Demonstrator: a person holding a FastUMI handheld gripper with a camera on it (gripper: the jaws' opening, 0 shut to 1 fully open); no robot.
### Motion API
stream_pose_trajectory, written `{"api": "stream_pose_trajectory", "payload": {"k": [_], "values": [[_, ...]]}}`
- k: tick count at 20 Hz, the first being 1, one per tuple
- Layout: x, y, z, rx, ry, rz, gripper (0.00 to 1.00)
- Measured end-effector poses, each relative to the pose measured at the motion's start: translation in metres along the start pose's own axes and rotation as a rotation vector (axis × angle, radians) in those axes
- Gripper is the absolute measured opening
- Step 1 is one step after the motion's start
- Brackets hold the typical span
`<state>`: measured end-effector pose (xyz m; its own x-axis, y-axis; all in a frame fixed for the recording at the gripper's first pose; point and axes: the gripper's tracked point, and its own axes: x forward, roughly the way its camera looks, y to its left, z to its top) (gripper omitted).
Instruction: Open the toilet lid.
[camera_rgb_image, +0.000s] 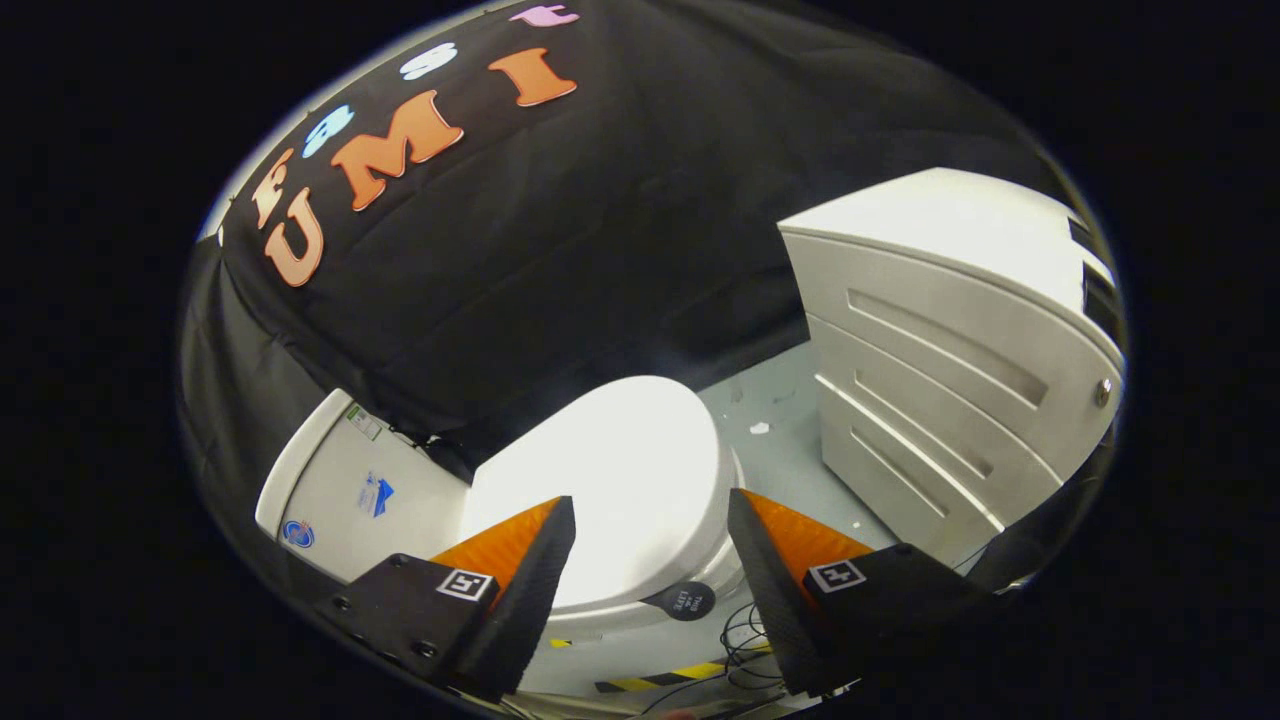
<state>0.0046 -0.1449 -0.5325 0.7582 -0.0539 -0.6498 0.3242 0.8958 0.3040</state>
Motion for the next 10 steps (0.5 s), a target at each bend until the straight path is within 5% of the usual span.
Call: {"api": "stream_pose_trajectory", "payload": {"k": [10], "values": [[0.028, -0.042, -0.089, 0.210, 0.191, -0.013, 0.99]]}}
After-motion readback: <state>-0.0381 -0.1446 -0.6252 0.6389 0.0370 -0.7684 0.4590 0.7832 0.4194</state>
